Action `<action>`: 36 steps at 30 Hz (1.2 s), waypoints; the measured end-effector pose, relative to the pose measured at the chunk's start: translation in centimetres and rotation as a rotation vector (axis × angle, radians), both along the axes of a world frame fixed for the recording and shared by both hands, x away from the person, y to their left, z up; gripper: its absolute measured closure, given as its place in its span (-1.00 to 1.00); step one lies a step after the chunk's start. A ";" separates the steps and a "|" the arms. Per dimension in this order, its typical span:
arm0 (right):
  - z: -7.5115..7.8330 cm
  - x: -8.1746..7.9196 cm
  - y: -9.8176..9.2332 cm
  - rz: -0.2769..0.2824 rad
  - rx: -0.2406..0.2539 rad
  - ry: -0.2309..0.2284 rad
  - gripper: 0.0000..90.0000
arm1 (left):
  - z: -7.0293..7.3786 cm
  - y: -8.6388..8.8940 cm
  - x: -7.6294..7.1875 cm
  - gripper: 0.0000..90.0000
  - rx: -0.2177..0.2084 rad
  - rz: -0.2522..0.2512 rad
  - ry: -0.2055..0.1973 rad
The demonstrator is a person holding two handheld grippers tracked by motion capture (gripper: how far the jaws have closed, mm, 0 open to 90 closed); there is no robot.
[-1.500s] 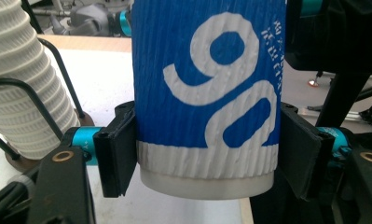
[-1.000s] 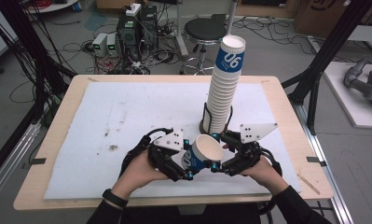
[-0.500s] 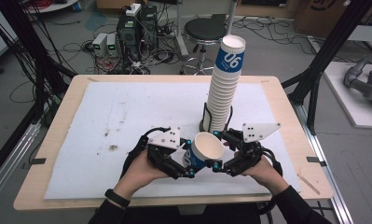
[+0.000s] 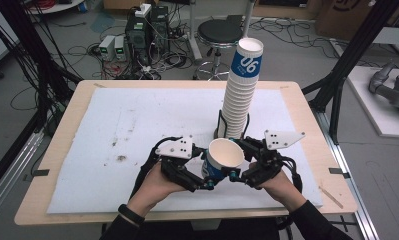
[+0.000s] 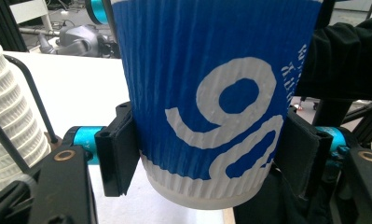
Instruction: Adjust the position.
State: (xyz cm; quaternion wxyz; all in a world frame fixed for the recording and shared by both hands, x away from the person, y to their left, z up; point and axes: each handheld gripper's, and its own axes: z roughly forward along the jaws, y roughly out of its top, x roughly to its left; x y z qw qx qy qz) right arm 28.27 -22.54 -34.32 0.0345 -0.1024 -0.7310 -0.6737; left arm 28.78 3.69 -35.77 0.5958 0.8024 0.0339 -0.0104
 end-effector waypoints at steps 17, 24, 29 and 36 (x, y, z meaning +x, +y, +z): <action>-0.1 0.0 0.2 -0.039 -0.153 -0.081 -0.45 | 0.0 0.0 0.0 -0.46 0.108 0.045 -0.027; -0.1 0.0 0.5 -0.037 -0.188 -0.082 -0.44 | -0.1 -0.4 -0.1 -0.51 0.110 0.046 -0.019; -0.2 -0.1 0.8 -0.028 -0.186 -0.087 -0.45 | 0.0 -0.7 -0.2 -0.54 0.060 0.042 -0.006; -0.2 -0.4 1.1 -0.020 -0.170 -0.087 -0.45 | 0.1 -0.4 -0.2 -0.42 0.023 0.034 -0.001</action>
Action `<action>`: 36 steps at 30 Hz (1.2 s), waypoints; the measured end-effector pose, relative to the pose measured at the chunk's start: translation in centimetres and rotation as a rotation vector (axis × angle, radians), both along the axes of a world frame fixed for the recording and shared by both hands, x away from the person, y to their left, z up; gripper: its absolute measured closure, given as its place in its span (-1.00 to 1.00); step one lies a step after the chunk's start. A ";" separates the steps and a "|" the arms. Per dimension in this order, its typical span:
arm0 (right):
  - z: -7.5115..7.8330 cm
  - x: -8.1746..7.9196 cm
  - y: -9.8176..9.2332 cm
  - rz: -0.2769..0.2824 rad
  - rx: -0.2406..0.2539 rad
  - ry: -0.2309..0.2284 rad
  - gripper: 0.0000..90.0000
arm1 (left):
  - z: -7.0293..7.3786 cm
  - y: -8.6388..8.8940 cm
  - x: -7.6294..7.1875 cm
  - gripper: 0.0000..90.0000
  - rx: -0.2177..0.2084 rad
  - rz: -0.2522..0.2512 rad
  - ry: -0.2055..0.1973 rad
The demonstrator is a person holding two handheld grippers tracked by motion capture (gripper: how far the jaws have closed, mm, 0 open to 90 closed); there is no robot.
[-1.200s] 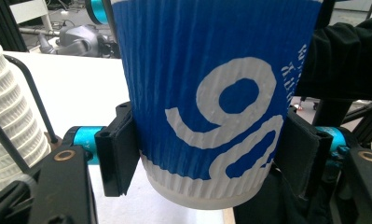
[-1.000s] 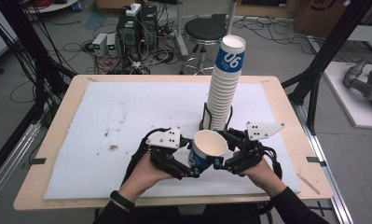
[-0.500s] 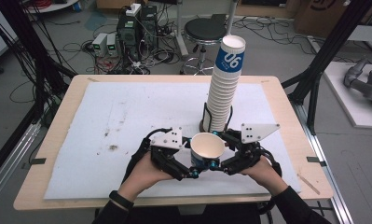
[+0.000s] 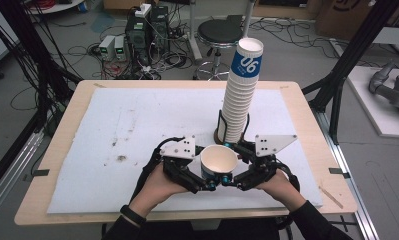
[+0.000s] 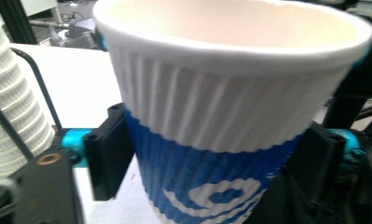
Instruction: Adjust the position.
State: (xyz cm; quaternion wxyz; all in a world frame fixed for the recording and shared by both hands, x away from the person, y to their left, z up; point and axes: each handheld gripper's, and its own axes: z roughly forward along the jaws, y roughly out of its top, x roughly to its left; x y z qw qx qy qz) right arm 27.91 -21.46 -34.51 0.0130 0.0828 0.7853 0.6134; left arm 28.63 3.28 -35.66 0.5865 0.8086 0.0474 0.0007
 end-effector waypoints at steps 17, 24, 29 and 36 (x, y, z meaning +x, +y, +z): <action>0.3 0.3 -0.9 -0.013 0.050 0.012 -0.59 | 0.4 1.3 0.5 -0.41 -0.073 0.027 0.006; 0.1 0.6 -1.4 -0.023 0.042 0.008 -0.59 | 1.2 2.5 0.5 -0.41 -0.109 0.051 -0.004; -0.1 0.7 -1.4 -0.026 0.029 0.010 -0.59 | 1.7 3.0 0.5 -0.41 -0.125 0.057 -0.005; -0.5 0.7 -1.0 -0.027 -0.007 0.006 -0.59 | 2.0 3.0 0.4 -0.41 -0.129 0.071 -0.008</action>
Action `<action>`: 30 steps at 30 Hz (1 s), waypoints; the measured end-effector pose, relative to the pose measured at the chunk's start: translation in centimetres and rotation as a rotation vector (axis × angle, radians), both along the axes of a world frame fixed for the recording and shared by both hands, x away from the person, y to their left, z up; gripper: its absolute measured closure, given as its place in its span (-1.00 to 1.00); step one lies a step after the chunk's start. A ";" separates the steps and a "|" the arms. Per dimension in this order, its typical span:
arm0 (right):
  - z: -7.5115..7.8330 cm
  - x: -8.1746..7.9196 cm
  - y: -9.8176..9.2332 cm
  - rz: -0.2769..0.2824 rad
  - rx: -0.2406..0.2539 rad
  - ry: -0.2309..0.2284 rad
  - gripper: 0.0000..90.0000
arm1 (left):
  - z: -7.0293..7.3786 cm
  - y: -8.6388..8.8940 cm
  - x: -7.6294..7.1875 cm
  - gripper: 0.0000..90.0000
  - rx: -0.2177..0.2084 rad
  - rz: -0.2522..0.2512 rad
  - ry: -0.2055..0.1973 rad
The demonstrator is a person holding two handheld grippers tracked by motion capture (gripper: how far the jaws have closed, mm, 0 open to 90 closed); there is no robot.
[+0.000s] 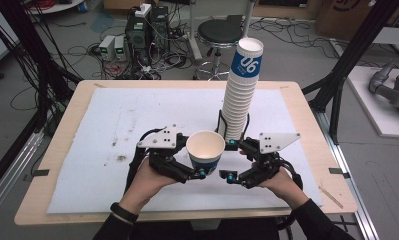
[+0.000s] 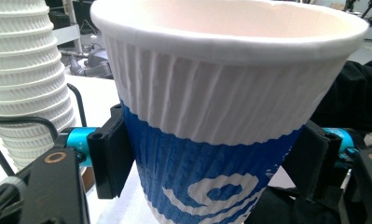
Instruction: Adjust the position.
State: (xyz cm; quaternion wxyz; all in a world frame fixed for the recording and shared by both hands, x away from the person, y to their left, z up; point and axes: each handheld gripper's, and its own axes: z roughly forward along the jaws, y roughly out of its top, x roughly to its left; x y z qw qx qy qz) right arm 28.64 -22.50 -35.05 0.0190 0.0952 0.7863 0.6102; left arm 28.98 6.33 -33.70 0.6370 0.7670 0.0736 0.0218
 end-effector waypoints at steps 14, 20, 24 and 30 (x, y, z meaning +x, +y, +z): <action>-1.4 -0.3 1.6 0.023 -0.054 0.004 -0.59 | -0.2 -0.9 -0.3 -0.41 -0.008 -0.002 0.007; -1.6 -0.5 2.1 0.023 -0.050 0.012 -0.59 | -0.3 -1.3 -0.4 -0.41 -0.011 -0.014 0.013; -1.7 -0.5 2.2 0.015 -0.041 0.017 -0.59 | -0.4 -1.5 -0.4 -0.41 -0.023 -0.019 0.008; -1.8 -0.4 2.2 0.009 -0.032 0.009 -0.33 | -0.5 -1.7 -0.5 -0.41 -0.026 -0.015 0.009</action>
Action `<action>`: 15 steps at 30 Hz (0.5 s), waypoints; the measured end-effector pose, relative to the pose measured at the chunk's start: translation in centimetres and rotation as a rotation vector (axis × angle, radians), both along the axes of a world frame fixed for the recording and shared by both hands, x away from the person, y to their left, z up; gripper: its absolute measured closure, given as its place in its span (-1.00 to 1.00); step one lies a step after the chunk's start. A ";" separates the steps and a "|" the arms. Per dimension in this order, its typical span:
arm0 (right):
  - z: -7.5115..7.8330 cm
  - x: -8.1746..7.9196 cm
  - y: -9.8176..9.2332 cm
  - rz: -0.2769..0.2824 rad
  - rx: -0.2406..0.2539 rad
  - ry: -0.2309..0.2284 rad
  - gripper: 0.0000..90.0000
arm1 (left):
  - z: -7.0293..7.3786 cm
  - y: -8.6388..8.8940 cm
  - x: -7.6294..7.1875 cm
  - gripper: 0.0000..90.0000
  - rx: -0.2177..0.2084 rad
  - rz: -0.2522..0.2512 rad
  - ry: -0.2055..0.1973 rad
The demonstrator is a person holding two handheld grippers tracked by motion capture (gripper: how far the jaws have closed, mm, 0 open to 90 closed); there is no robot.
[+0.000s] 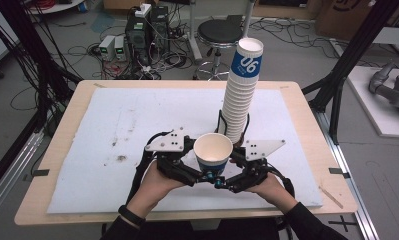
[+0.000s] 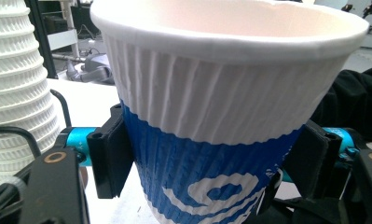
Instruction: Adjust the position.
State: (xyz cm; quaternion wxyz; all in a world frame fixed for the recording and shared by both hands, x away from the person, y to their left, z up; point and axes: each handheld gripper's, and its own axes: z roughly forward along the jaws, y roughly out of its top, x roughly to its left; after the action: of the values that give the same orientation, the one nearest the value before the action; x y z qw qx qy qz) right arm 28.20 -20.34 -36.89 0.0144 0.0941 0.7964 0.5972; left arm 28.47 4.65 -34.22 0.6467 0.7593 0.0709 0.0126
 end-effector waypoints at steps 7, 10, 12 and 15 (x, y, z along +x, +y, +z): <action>-0.1 0.0 0.0 0.015 -0.005 0.005 -0.31 | 0.0 -0.1 0.0 -0.47 0.010 -0.008 0.005; -0.1 0.0 0.1 0.023 -0.008 0.005 -0.31 | 0.1 -0.1 0.0 -0.58 0.002 -0.009 0.020; -0.1 0.0 0.1 0.021 -0.013 0.005 -0.31 | 0.3 -0.1 -0.1 -0.62 -0.003 -0.014 0.017; -0.2 0.0 0.1 0.022 -0.017 0.005 -0.31 | 0.4 -0.1 -0.1 -0.66 -0.013 -0.011 0.019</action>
State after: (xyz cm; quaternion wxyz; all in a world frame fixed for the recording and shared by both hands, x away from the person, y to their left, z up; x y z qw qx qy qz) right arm 28.19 -20.20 -37.10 0.0066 0.0868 0.8026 0.5901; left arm 28.33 4.51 -33.80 0.6511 0.7555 0.0728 0.0011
